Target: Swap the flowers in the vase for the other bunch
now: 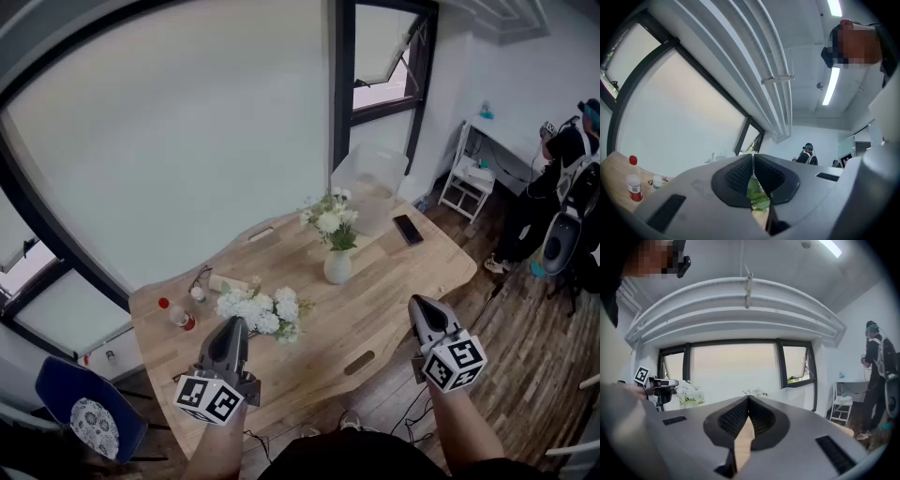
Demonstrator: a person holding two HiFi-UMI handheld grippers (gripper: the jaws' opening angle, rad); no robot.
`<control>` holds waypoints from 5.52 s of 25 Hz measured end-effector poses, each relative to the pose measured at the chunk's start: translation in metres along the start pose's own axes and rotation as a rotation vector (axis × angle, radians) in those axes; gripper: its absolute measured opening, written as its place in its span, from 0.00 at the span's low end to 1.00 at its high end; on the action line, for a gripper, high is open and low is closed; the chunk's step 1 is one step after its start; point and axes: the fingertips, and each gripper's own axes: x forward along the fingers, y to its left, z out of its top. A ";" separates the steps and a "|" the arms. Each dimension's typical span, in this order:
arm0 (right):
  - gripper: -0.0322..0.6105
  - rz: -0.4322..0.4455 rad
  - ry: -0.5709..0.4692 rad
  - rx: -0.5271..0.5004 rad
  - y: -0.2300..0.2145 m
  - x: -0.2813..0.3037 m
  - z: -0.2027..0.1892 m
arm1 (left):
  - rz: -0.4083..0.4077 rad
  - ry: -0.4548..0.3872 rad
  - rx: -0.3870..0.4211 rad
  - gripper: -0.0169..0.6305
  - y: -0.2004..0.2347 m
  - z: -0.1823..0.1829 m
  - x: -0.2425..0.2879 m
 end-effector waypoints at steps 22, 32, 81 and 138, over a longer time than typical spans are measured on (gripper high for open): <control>0.09 0.025 0.009 -0.102 0.016 0.003 -0.004 | -0.014 -0.059 0.003 0.05 0.002 0.003 -0.007; 0.09 0.189 0.039 -0.067 -0.033 0.103 -0.029 | 0.166 -0.053 0.043 0.05 0.023 -0.019 0.033; 0.24 0.876 0.328 -0.231 -0.011 0.328 -0.055 | 0.709 -0.089 -0.037 0.05 0.010 -0.089 0.131; 0.13 0.646 0.031 -0.077 -0.160 0.259 0.096 | 0.403 -0.277 0.027 0.05 -0.056 0.019 0.227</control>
